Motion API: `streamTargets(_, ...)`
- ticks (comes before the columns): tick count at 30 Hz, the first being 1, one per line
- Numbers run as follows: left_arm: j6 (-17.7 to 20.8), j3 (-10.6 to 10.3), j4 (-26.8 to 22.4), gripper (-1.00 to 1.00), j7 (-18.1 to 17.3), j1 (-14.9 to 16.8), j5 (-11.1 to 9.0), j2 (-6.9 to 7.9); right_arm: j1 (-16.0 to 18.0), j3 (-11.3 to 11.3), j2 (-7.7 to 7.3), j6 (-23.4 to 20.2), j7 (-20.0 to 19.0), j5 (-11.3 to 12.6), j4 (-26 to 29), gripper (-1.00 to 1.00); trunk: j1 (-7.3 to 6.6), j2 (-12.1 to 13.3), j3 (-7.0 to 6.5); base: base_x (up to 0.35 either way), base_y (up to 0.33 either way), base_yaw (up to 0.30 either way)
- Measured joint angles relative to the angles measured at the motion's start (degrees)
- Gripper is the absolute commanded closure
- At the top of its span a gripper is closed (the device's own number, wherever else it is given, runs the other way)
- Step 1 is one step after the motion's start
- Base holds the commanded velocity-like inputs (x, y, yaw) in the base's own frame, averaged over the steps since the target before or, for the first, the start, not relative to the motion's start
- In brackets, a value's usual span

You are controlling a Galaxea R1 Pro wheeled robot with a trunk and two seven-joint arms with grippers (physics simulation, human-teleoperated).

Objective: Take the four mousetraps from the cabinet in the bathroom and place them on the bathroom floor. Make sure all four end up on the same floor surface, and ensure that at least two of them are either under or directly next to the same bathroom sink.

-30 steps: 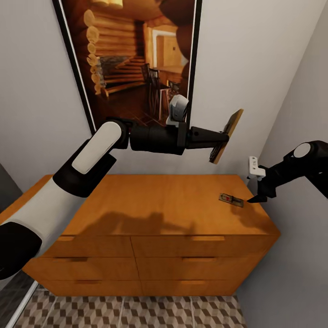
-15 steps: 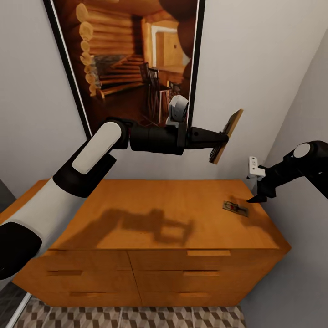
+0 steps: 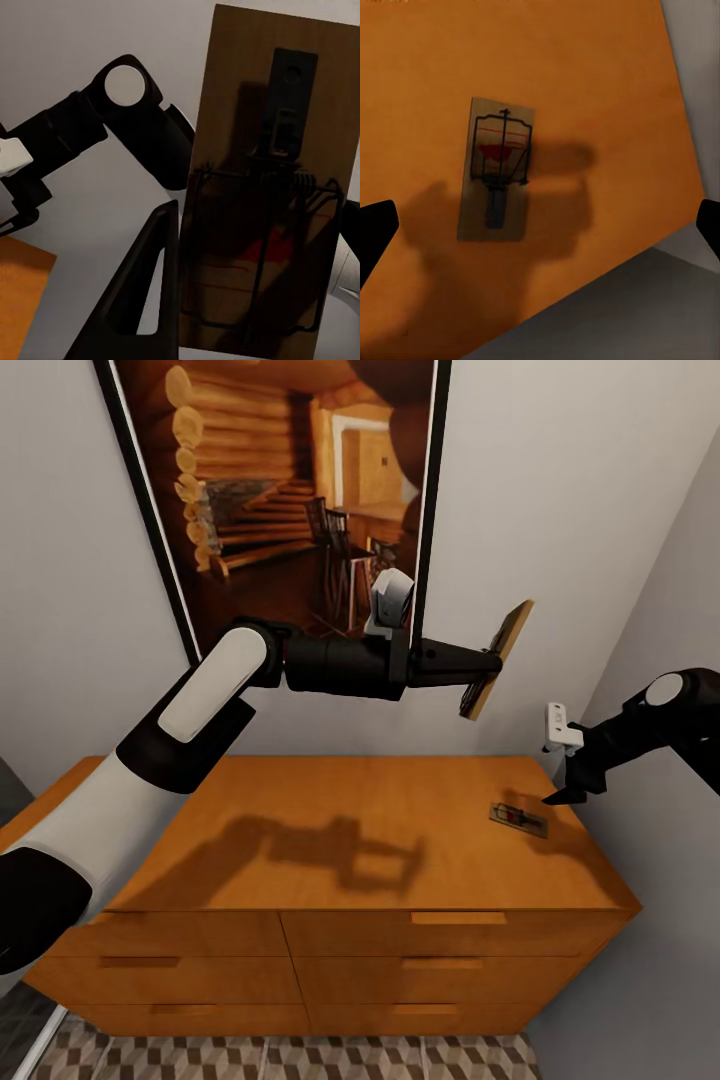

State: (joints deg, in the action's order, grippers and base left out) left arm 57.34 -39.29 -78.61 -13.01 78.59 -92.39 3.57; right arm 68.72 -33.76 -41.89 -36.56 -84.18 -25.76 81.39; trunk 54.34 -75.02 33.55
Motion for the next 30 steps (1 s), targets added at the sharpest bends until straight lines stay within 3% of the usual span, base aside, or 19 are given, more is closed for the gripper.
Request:
streamTargets(11,0.0,0.0,-0.1,1.0,0.0,0.0,-0.1,0.0,0.0,-0.2,0.53,0.7,-0.1,0.8,-0.6,-1.0,0.0,0.0,0.0,0.0,0.0,0.0)
streamTargets(13,0.0,0.0,-0.1,1.0,0.0,0.0,-0.1,-0.01,0.0,-0.3,1.53,1.5,-0.1,1.0,-1.8,-1.0,0.0,0.0,0.0,0.0,0.0,0.0)
streamTargets(16,0.0,0.0,-0.1,1.0,0.0,0.0,-0.1,0.05,-0.1,-2.5,5.88,3.0,0.0,0.8,-7.7,-1.0,0.01,0.0,0.01,0.0,0.0,0.0)
streamTargets(20,0.0,-0.1,0.0,1.0,0.0,0.0,-0.1,0.07,-0.2,-5.5,9.38,4.7,0.1,0.2,-12.9,-1.0,0.0,0.0,0.0,0.0,0.0,0.0)
streamTargets(23,0.0,-0.4,0.0,1.0,0.0,-0.1,-0.1,0.1,-0.2,-6.2,10.38,5.3,0.1,-0.3,-14.3,-1.0,0.0,0.0,0.0,0.0,0.0,0.0)
streamTargets(30,0.0,-3.0,0.1,1.0,0.1,-0.2,0.1,0.16,-0.2,-6.4,10.92,6.9,0.1,-0.3,-15.0,-1.0,0.0,0.0,0.0,0.0,0.0,0.0)
